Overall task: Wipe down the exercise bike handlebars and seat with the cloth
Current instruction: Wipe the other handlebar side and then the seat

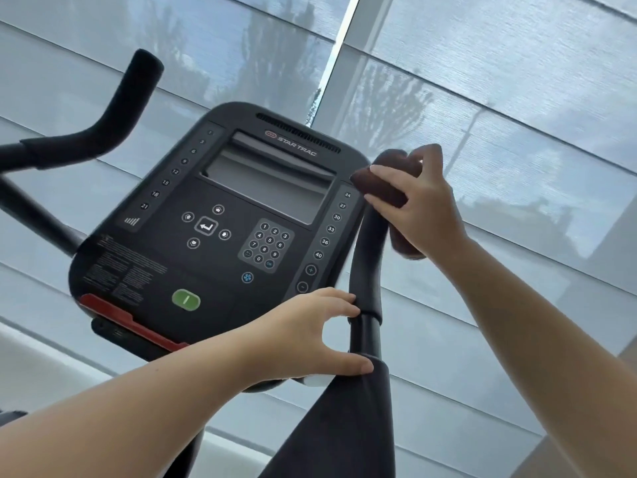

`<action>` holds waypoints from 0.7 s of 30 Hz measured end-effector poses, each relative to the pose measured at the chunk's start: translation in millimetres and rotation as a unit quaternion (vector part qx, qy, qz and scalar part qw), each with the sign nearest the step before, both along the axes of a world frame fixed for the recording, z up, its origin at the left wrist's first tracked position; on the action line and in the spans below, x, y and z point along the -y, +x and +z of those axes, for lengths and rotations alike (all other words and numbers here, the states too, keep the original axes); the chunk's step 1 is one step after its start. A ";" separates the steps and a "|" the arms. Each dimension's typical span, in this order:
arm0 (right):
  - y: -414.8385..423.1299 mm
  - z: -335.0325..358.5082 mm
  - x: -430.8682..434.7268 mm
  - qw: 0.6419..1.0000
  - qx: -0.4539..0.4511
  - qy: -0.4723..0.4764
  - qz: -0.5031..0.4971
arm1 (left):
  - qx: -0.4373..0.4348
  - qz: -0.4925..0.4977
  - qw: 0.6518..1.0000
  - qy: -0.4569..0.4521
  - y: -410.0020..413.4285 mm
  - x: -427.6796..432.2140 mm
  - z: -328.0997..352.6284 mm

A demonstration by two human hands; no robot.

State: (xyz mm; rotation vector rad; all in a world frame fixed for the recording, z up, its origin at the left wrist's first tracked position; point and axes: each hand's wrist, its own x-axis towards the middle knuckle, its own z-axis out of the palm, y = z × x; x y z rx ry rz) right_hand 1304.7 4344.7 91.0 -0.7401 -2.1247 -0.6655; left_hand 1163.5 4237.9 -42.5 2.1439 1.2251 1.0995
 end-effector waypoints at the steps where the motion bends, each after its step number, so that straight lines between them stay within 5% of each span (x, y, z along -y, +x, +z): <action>1: -6.1 3.9 -4.1 1.000 0.008 0.017 -0.014 | 0.003 -0.002 1.000 -0.004 -0.3 -0.1 -0.3; 6: -3.4 -10.9 -12.8 0.996 0.073 0.047 0.008 | 0.000 -0.003 1.000 -0.012 -0.7 0.2 -0.7; 11: 10.7 -39.3 0.5 0.989 0.136 -0.044 0.021 | -0.011 -0.010 1.000 -0.019 0.2 5.5 3.8; 21: 21.7 -56.6 20.6 0.963 0.038 -0.262 0.052 | -0.098 0.010 0.995 0.029 1.1 13.5 12.4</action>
